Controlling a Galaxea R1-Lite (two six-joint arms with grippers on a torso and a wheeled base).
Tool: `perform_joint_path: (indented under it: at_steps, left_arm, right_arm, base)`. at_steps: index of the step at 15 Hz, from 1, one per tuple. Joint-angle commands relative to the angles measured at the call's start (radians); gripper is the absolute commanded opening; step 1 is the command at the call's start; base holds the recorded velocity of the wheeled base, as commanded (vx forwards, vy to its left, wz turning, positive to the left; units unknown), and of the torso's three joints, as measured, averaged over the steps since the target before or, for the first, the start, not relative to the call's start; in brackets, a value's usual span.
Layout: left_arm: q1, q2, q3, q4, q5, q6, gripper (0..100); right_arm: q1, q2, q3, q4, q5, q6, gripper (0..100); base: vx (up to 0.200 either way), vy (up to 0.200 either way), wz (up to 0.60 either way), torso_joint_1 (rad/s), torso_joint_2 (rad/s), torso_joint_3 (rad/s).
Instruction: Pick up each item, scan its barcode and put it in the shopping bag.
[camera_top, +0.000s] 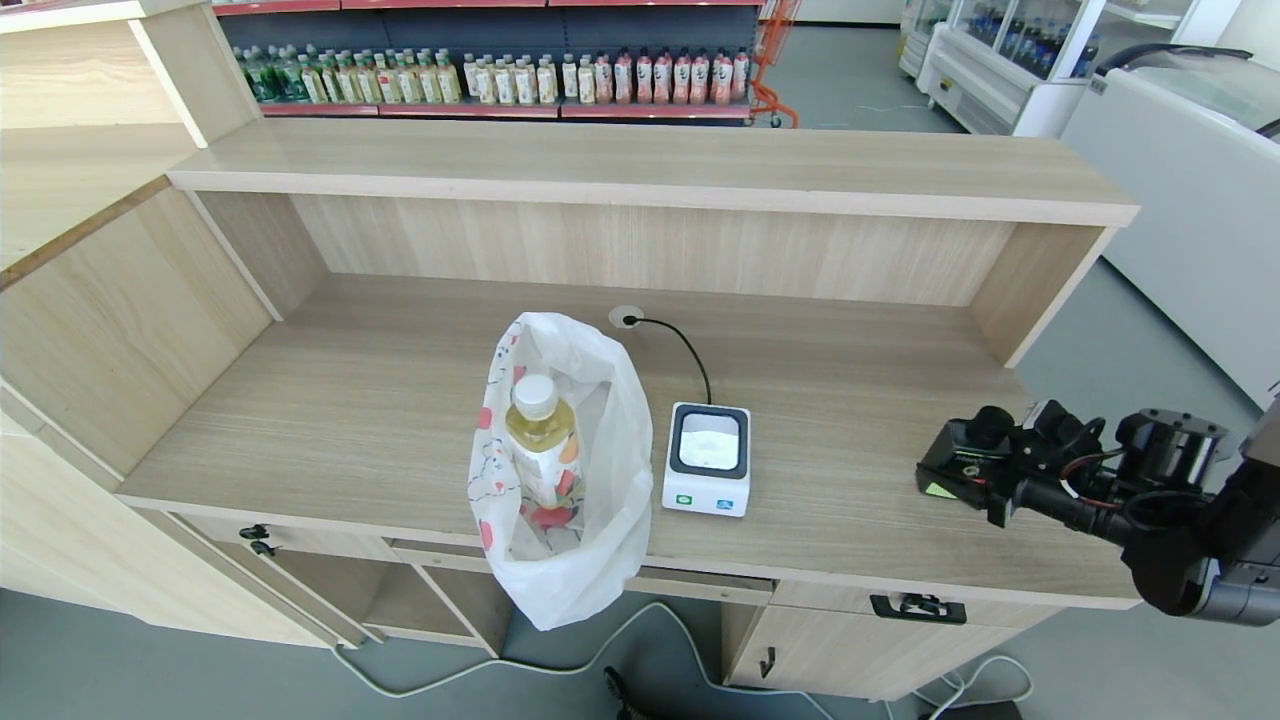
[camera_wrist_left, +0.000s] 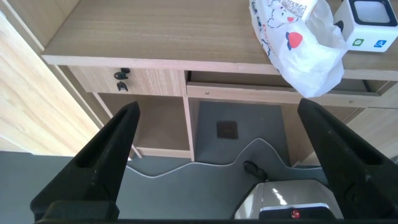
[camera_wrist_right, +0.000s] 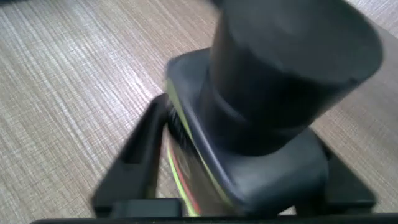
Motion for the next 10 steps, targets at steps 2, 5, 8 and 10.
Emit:
perform_joint_path:
  at_steps: [2, 5, 8, 10]
  left_arm:
    - [0.0, 0.002, 0.0, 0.0, 0.0, 0.0, 100]
    - [0.0, 0.002, 0.0, 0.0, 0.0, 0.0, 100]
    - [0.0, 0.002, 0.0, 0.0, 0.0, 0.0, 100]
    - [0.0, 0.002, 0.0, 0.0, 0.0, 0.0, 100]
  right_arm:
    - [0.008, 0.011, -0.015, 0.001, -0.002, -0.002, 0]
    - [0.008, -0.001, -0.018, 0.001, -0.002, -0.002, 0]
    - [-0.004, -0.151, 0.048, 0.001, 0.001, -0.005, 0]
    - [-0.081, -0.351, 0.163, 0.038, 0.001, -0.059, 0]
  base:
    - [0.0, 0.0, 0.0, 0.0, 0.0, 0.0]
    - [0.0, 0.0, 0.0, 0.0, 0.0, 0.0]
    - [0.0, 0.0, 0.0, 0.0, 0.0, 0.0]
    - [0.0, 0.0, 0.0, 0.0, 0.0, 0.0]
